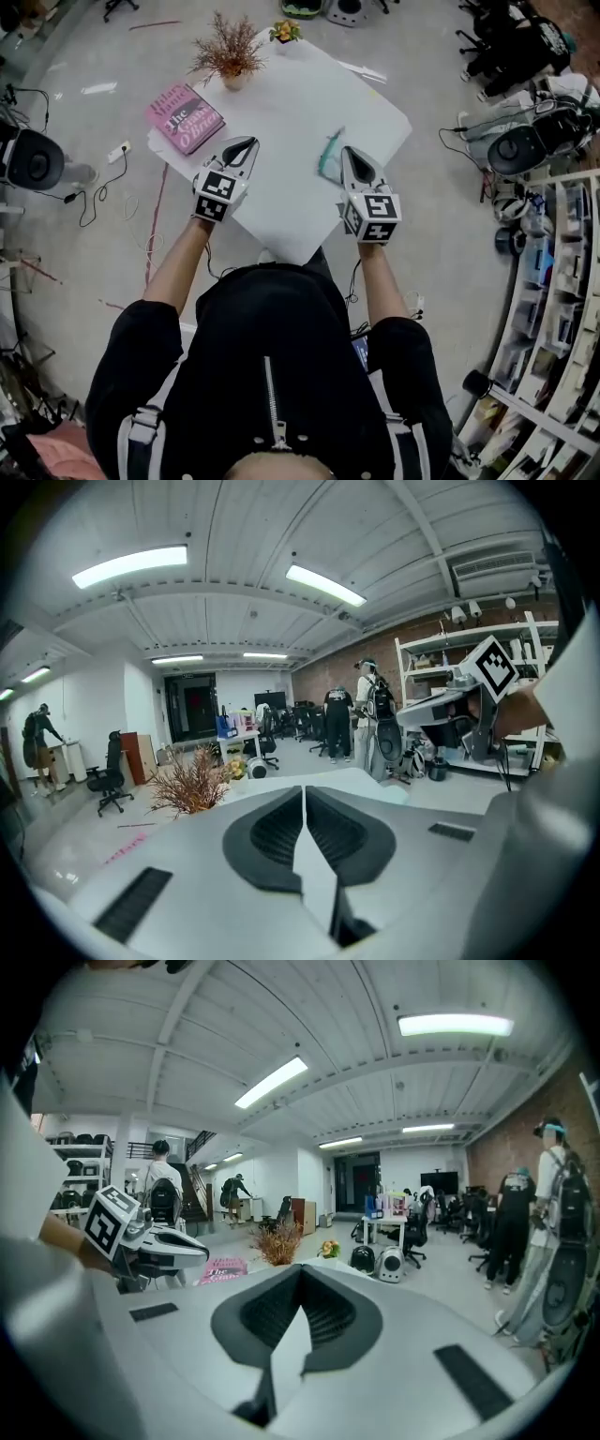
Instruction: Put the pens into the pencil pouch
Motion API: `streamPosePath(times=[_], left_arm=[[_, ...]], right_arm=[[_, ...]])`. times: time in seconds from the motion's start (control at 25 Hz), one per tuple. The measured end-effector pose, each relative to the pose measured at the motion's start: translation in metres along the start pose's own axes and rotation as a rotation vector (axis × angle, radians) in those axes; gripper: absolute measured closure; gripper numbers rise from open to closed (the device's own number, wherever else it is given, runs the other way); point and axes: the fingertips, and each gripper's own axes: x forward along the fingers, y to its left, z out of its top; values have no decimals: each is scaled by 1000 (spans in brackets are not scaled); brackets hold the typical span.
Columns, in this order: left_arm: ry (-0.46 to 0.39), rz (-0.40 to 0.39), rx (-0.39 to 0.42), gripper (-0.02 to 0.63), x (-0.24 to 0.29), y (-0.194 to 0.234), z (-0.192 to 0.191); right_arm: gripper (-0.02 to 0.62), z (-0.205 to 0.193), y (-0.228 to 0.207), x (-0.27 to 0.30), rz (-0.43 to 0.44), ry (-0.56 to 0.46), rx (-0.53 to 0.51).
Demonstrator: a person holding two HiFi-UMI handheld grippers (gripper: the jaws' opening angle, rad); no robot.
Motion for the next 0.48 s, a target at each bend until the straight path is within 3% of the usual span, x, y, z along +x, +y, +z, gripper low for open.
streamPosePath(times=[0.16,0.48], left_arm=[[-38,11,-31,575,-8,6,12],[-32,9,-60,575,-13,9,4]], right_arm=[[586,13,4,-7,-4,-28,-10],[587,10,10,-10,-4,-32,-3]])
